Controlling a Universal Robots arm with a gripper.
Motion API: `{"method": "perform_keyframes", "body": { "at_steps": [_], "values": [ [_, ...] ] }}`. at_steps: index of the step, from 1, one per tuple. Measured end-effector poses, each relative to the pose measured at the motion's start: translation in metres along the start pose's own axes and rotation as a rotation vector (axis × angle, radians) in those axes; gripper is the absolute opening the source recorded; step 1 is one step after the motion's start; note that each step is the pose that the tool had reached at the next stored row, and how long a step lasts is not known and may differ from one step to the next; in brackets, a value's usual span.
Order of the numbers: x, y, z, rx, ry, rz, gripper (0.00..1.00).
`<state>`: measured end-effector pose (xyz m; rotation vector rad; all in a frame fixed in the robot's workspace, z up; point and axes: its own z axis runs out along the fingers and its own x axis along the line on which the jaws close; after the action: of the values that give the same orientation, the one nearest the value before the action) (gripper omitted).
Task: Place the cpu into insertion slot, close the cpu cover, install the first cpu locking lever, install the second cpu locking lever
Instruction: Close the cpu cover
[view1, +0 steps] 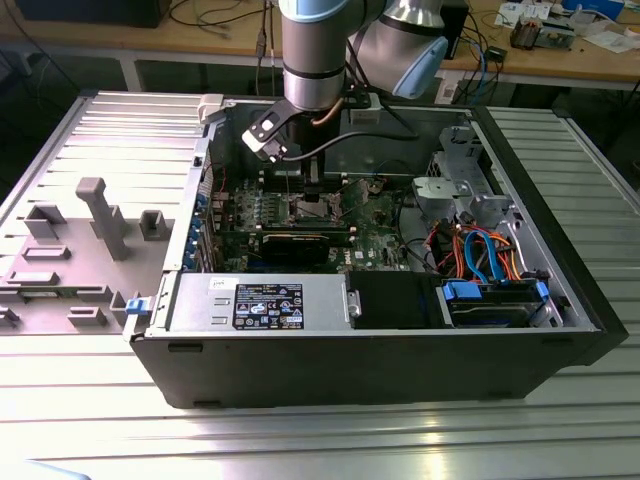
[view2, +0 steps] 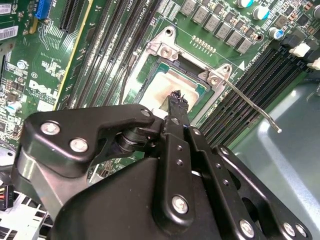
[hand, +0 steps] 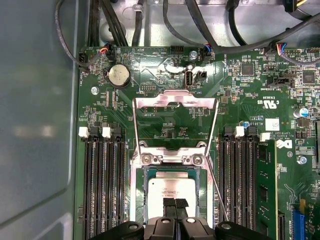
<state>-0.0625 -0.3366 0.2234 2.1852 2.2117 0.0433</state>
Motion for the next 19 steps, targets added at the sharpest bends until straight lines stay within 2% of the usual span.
{"method": "perform_keyframes", "body": {
  "at_steps": [7,19],
  "values": [
    [0.0000,0.0000,-0.0004,-0.0019,0.0000,0.000,0.11],
    [0.0000,0.0002,-0.0049,-0.0019,-0.0003,0.000,0.11]
  ]
}}
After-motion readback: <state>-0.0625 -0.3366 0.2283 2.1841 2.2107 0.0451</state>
